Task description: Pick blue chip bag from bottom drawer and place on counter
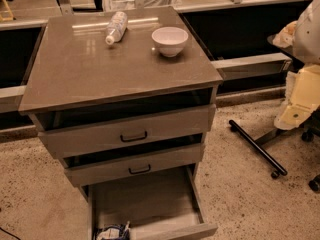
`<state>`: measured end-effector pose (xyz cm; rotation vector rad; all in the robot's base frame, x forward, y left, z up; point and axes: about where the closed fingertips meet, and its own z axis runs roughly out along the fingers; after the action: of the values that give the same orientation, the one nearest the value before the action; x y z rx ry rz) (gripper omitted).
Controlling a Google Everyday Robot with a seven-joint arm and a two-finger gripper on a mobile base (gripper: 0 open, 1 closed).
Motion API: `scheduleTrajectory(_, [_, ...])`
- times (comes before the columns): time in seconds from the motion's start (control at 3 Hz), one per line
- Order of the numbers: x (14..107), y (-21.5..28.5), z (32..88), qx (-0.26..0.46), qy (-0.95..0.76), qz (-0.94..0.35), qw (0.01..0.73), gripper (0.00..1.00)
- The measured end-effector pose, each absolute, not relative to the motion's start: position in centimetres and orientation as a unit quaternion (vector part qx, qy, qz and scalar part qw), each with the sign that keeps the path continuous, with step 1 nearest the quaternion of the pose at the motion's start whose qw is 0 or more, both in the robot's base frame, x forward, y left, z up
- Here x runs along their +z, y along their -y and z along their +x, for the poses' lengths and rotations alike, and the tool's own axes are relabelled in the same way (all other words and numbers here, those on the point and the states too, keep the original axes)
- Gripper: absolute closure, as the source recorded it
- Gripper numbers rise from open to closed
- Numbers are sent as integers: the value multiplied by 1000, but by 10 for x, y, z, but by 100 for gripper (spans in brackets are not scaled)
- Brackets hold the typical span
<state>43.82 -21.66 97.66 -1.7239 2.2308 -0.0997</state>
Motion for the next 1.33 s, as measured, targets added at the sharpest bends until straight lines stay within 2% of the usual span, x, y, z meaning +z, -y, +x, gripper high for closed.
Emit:
scheduleTrajectory(0.67, [967, 210, 460, -24, -765, -625, 154, 0])
scheduleTrajectory(1.0, [903, 184, 463, 22, -735, -660, 151, 0])
scheduleTrajectory(1.33, [903, 184, 463, 22, -735, -660, 151, 0])
